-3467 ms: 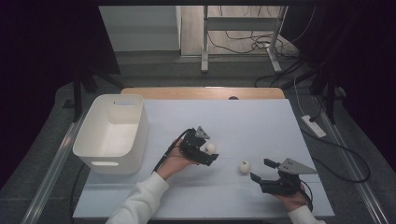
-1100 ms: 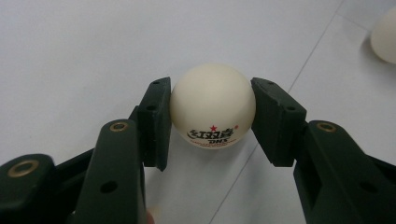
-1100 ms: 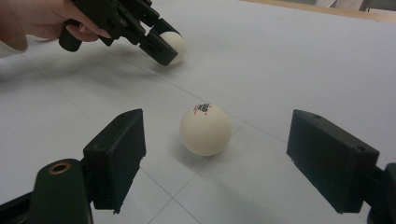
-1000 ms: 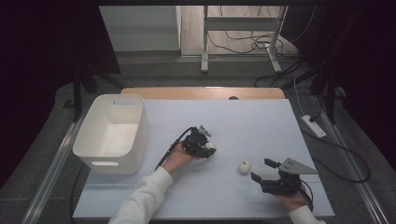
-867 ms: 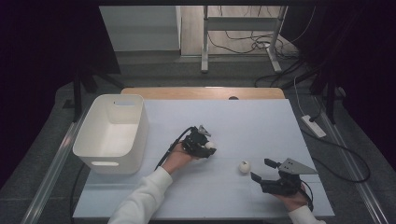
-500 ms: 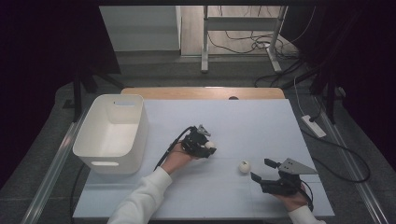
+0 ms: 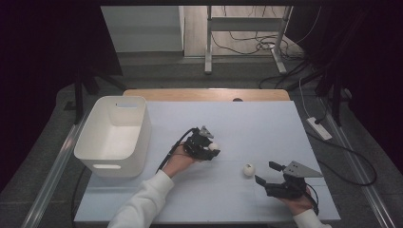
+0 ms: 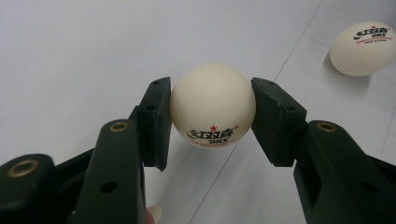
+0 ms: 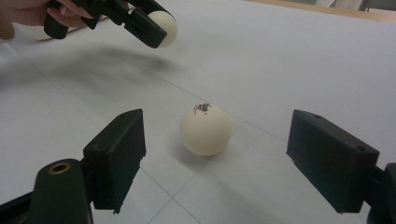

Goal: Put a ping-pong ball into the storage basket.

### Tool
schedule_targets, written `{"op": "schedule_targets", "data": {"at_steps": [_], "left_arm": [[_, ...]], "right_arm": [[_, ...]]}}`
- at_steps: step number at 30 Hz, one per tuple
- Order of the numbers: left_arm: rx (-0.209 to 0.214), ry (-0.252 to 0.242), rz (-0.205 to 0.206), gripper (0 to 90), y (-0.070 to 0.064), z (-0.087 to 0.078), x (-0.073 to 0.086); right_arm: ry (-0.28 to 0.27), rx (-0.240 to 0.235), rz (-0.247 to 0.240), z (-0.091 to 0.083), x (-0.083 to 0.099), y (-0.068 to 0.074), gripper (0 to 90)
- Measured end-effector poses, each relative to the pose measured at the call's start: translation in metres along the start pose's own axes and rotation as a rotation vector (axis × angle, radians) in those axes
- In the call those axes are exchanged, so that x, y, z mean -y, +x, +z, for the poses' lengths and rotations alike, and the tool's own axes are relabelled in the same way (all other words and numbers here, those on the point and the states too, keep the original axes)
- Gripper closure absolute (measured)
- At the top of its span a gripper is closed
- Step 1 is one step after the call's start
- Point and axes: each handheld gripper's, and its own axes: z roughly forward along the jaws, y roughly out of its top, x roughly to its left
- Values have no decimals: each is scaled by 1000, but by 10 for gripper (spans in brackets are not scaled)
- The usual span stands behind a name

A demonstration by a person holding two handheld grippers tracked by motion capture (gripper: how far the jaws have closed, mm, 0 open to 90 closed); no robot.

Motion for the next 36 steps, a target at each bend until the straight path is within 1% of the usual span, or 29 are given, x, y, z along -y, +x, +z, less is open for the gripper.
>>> {"op": "schedule_targets", "data": {"at_steps": [3, 6, 9, 13, 19, 23, 26, 28, 30, 36], "left_arm": [[-9, -13, 3, 514, -1, -3, -1], [-11, -34, 2, 514, -3, -8, -1], [-13, -43, 6, 513, -4, -13, -2], [-5, -63, -8, 514, -4, -20, -3], [-12, -68, 3, 514, -4, -27, -2], [-3, -77, -1, 513, -2, -30, -3], [-13, -76, -3, 513, -1, -30, -3], [-10, -81, -5, 513, 0, -32, -3], [-19, -83, -5, 513, -1, -34, -3], [-40, -92, 15, 513, -4, -44, -7]], "right_arm": [[-2, 1, 3, 0, 0, 0, 194], [-4, 2, 4, 0, 0, 0, 194], [-6, 2, 7, -1, -1, 0, 194], [-5, 0, 11, 0, -1, 0, 191], [6, 1, 10, 2, -1, -1, 186], [6, 1, 15, 3, -1, -2, 186], [7, 1, 19, 3, -1, -2, 186], [5, -2, 20, 3, 0, -2, 186], [6, -7, 24, 2, 0, -2, 186], [-3, -15, 25, 1, 0, -2, 186]]}}
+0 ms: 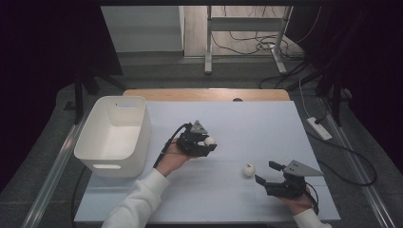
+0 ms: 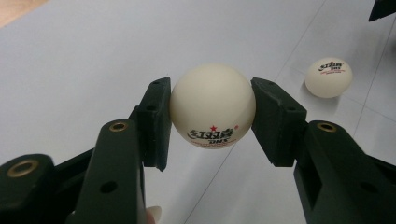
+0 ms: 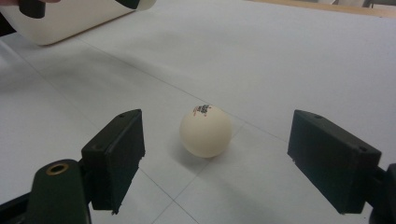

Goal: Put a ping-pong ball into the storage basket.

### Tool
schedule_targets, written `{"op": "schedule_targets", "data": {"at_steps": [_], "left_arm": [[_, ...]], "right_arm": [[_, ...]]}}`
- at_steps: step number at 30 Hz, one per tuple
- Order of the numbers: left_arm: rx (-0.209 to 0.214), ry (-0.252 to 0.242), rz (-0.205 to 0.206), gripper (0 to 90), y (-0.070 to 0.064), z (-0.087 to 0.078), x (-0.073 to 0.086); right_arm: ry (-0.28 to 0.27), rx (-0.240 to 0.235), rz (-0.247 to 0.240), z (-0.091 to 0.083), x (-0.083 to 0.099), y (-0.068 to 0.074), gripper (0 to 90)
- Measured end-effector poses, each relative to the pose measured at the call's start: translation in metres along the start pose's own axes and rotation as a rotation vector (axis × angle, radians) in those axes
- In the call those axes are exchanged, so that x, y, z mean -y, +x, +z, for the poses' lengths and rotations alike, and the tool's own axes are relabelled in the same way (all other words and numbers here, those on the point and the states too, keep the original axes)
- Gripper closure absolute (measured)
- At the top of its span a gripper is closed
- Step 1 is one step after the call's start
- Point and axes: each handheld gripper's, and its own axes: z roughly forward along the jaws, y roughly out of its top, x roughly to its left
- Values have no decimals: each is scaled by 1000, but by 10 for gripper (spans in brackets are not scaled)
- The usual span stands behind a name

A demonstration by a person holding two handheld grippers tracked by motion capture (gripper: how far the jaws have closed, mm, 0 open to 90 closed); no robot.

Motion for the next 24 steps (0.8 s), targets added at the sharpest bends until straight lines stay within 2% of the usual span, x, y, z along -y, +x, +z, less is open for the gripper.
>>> {"op": "schedule_targets", "data": {"at_steps": [8, 15, 19, 24], "left_arm": [[-21, -18, -3, 513, -2, -10, -1], [-20, -46, 4, 513, -4, -23, -4], [-21, -50, 11, 513, -5, -26, -4], [-16, -62, 1, 513, -3, -30, -4]], "right_arm": [[-2, 1, -1, 0, 0, 0, 186], [-5, 6, -4, -2, 0, 2, 186], [-2, 7, -4, -2, 1, 2, 186], [-1, 7, -9, -1, 0, 3, 186]]}}
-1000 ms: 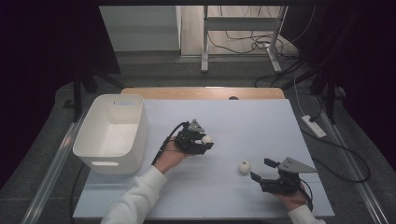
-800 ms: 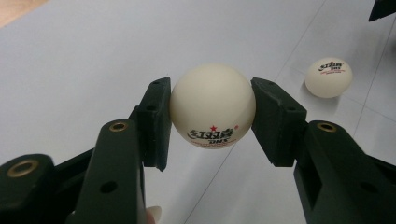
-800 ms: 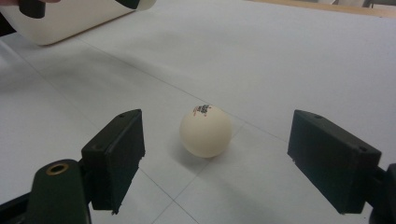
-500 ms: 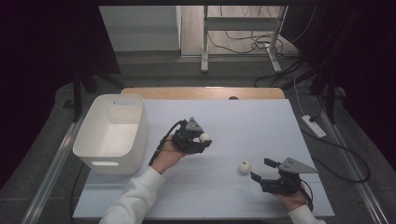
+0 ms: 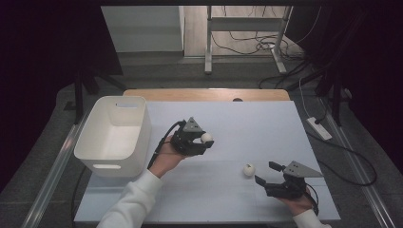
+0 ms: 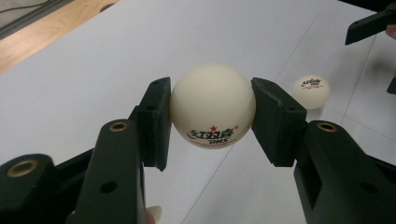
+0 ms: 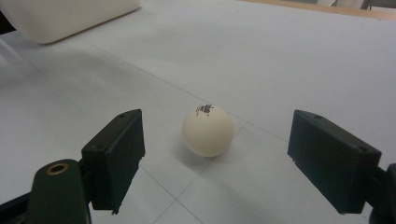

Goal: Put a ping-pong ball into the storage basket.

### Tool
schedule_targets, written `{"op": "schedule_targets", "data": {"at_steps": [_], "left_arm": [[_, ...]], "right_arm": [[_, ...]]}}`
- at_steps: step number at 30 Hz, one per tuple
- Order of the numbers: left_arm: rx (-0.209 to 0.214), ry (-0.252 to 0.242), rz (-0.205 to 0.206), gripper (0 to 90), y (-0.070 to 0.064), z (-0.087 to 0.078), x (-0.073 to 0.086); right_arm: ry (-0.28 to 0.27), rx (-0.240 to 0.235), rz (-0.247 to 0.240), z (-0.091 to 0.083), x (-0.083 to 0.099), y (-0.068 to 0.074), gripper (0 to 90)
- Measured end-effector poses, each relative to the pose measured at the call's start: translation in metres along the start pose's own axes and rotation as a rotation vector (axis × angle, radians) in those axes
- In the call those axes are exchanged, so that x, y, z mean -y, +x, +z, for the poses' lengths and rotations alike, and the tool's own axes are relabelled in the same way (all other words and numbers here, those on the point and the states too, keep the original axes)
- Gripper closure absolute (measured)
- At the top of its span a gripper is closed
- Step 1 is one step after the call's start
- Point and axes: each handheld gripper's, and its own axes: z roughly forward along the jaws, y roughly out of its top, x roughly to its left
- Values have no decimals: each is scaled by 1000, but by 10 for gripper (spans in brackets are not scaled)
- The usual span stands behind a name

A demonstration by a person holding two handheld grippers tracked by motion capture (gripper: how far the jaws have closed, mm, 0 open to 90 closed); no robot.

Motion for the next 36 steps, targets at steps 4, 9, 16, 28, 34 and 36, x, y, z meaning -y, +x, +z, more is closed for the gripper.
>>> {"op": "schedule_targets", "data": {"at_steps": [4, 9, 16, 28, 34, 36], "left_arm": [[-6, -11, 2, 512, 0, -4, -1], [-4, -20, 8, 513, 1, -7, -2], [-6, -33, 5, 512, 3, -15, -4], [-25, -54, 0, 512, 7, -27, -4], [-31, -61, 3, 512, 7, -30, -4], [-28, -69, 1, 512, 7, -32, -4]], "right_arm": [[-1, 3, -1, 1, 0, 0, 186], [2, 6, -1, 1, 0, 0, 186], [6, 7, -3, 3, -1, 0, 186], [7, 6, -3, 3, -1, 1, 186], [10, 4, -6, 3, -1, 1, 187], [8, 2, -5, 3, -1, 1, 186]]}}
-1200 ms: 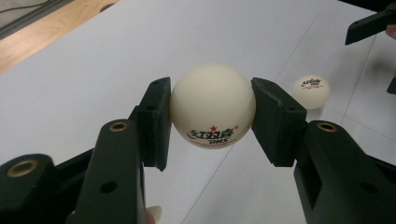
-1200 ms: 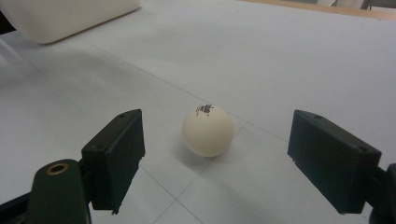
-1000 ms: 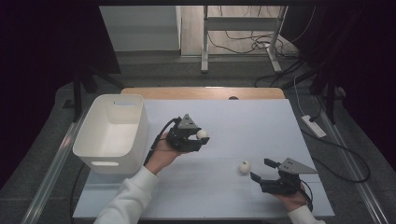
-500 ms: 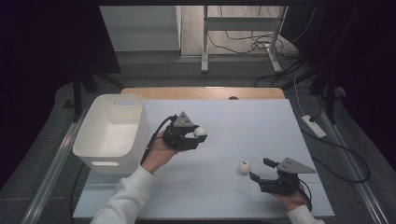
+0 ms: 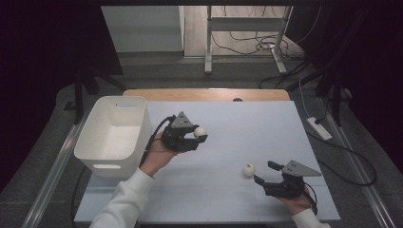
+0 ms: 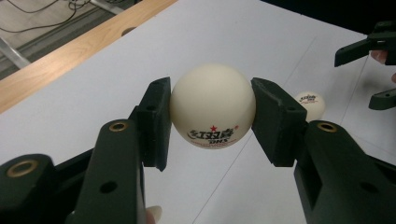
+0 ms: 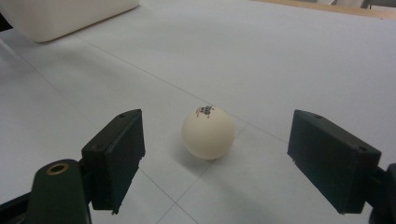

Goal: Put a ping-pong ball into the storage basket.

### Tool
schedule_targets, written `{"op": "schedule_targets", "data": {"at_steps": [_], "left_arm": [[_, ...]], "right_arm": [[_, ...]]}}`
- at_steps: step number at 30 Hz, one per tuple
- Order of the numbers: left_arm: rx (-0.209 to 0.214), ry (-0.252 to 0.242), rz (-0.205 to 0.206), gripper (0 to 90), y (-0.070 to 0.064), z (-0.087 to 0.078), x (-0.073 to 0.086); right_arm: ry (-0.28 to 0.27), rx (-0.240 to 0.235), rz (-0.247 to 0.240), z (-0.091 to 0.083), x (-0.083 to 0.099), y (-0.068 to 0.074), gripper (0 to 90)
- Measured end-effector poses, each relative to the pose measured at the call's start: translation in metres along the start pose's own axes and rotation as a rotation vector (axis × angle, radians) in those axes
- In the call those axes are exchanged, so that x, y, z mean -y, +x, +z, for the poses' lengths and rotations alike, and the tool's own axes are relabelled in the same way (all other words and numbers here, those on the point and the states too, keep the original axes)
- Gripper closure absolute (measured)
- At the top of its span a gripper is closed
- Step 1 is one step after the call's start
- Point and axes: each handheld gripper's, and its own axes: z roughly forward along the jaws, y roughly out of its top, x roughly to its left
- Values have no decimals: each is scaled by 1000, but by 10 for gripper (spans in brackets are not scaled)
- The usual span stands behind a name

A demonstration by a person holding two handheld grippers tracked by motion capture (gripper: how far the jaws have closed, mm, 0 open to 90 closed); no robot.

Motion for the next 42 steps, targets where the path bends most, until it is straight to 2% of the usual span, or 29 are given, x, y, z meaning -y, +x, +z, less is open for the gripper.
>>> {"op": "schedule_targets", "data": {"at_steps": [8, 14, 27, 42], "left_arm": [[-7, -18, 4, 512, 2, -6, -3], [-10, -49, 4, 512, 2, -14, -8], [-40, -95, 0, 511, 6, -27, -15], [-69, -123, -15, 511, 12, -37, -18]], "right_arm": [[1, 0, -1, 0, 0, 0, 186], [2, 0, 0, 0, 0, 0, 187], [-4, 0, 5, -1, 0, 0, 187], [-2, -1, 5, -1, 0, 0, 187]]}}
